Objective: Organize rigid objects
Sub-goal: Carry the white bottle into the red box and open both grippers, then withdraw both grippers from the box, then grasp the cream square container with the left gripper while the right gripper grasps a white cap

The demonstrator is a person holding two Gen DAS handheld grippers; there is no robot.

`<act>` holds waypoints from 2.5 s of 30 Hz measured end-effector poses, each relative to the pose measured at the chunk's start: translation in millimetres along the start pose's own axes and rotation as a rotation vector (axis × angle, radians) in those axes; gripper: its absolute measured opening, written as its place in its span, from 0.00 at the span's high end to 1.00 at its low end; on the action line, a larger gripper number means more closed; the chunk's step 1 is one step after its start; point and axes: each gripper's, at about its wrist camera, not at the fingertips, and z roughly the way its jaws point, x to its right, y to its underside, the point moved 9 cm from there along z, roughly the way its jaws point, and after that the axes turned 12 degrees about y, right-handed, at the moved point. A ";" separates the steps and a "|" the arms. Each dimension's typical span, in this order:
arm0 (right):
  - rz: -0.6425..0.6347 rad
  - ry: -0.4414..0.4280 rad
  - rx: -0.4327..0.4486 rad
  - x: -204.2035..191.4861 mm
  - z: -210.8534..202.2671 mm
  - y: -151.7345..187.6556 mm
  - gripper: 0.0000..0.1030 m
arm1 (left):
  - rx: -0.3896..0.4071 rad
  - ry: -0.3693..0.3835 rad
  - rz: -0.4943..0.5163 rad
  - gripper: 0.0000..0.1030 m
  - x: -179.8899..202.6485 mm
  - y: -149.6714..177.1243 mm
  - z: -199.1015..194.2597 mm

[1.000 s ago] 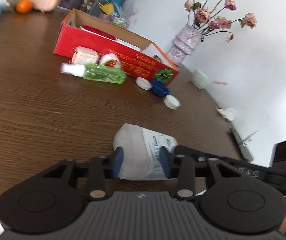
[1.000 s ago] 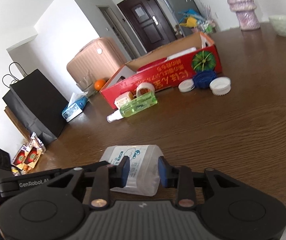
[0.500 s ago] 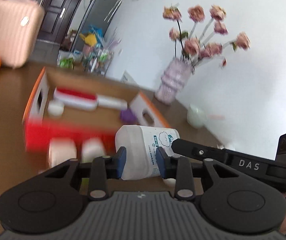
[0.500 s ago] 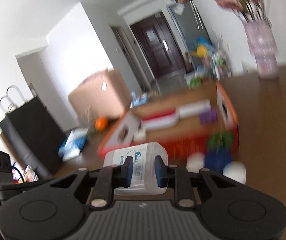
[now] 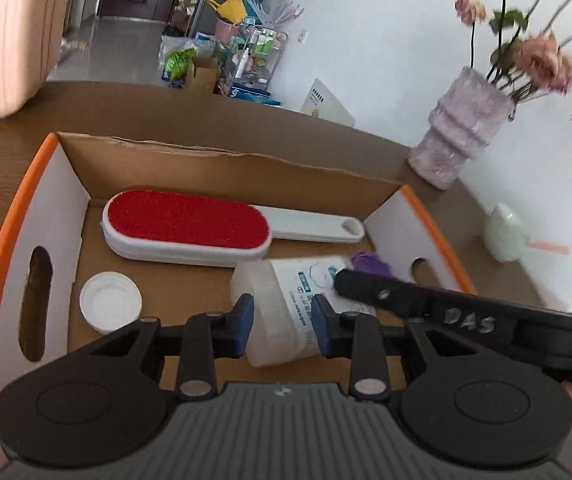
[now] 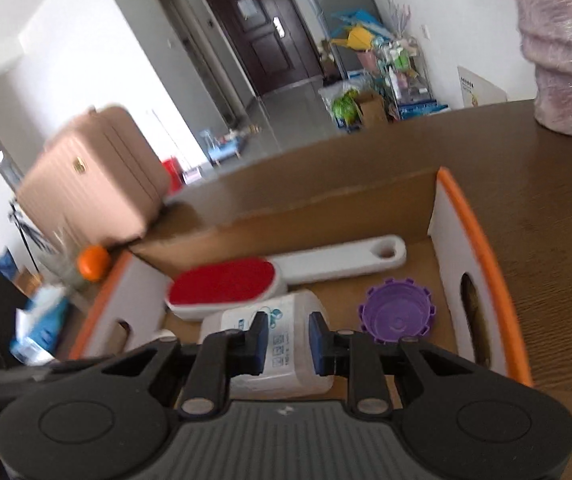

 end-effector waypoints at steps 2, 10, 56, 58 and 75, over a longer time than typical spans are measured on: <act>-0.014 0.006 -0.019 0.8 7.2 8.3 0.75 | 0.018 -0.006 -0.003 0.70 -0.7 0.6 -2.2; -0.071 -0.012 0.117 24.6 -67.2 3.6 0.50 | 0.111 -0.161 0.143 0.48 -1.3 7.3 -79.8; -0.209 0.196 0.519 93.1 -357.0 248.6 0.01 | 0.347 -0.302 0.321 0.09 72.8 265.4 -309.0; -0.220 0.205 0.489 92.6 -335.6 241.0 0.02 | 0.324 -0.282 0.325 0.09 69.0 251.7 -286.1; -0.271 0.200 0.303 79.4 -163.7 155.8 0.17 | 0.231 -0.285 0.214 0.24 1.0 130.1 -116.2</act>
